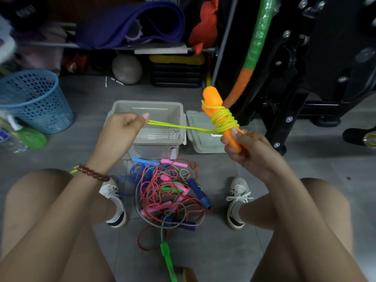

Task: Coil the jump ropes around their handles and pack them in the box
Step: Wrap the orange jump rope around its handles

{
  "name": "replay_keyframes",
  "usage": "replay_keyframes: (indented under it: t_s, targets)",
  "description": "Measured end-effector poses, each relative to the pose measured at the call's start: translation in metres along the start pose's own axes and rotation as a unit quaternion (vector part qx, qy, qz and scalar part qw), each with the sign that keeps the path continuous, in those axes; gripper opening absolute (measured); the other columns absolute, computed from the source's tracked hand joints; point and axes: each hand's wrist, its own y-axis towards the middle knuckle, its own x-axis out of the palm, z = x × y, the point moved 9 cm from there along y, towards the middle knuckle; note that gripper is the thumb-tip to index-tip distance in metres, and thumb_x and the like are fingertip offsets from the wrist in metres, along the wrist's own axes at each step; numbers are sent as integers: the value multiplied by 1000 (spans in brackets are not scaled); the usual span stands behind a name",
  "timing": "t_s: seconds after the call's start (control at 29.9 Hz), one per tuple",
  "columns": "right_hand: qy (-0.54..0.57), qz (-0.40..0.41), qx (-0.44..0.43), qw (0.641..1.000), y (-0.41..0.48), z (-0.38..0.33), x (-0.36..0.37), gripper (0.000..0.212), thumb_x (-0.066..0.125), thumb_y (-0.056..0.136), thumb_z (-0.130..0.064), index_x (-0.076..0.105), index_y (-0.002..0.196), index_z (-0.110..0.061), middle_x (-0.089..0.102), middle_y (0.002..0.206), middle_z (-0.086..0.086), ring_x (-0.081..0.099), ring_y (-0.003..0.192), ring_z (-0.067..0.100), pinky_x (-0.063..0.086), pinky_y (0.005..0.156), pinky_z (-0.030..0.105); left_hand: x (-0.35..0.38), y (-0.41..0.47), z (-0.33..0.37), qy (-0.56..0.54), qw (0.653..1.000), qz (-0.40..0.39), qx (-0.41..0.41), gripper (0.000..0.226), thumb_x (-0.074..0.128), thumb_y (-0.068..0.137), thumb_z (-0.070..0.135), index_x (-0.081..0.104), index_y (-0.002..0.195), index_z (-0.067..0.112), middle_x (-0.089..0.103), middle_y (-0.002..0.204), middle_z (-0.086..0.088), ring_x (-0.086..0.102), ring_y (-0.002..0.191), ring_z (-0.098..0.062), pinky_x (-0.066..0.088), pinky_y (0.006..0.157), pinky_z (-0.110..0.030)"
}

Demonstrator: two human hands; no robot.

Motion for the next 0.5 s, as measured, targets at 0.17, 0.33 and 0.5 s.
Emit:
replay_keyframes:
  t_s: [0.17,0.33,0.5]
  targets:
    - [-138,173,-134,966,9,-19,-24,33,47,97,-5,22,84,-22,56,70,8,46,49,10,36,44,20,23,-9,24,-58,997,-42,39,56,54,89,44,33,56,4,22,54,-1,23,51,-15,20,54,-30]
    - [-232,180,-158,943,19,-12,-23,37,49,94,-2,23,80,-23,55,70,7,47,47,4,38,48,20,16,-15,43,-2,997,-30,75,55,50,85,52,37,56,7,24,50,0,26,49,-15,24,53,-31]
    - [-370,191,-134,899,19,6,-18,33,56,92,-12,28,83,-24,62,77,10,52,61,17,42,61,38,39,-38,78,148,968,-65,191,49,67,77,47,28,55,25,29,42,10,32,43,-3,26,46,-25]
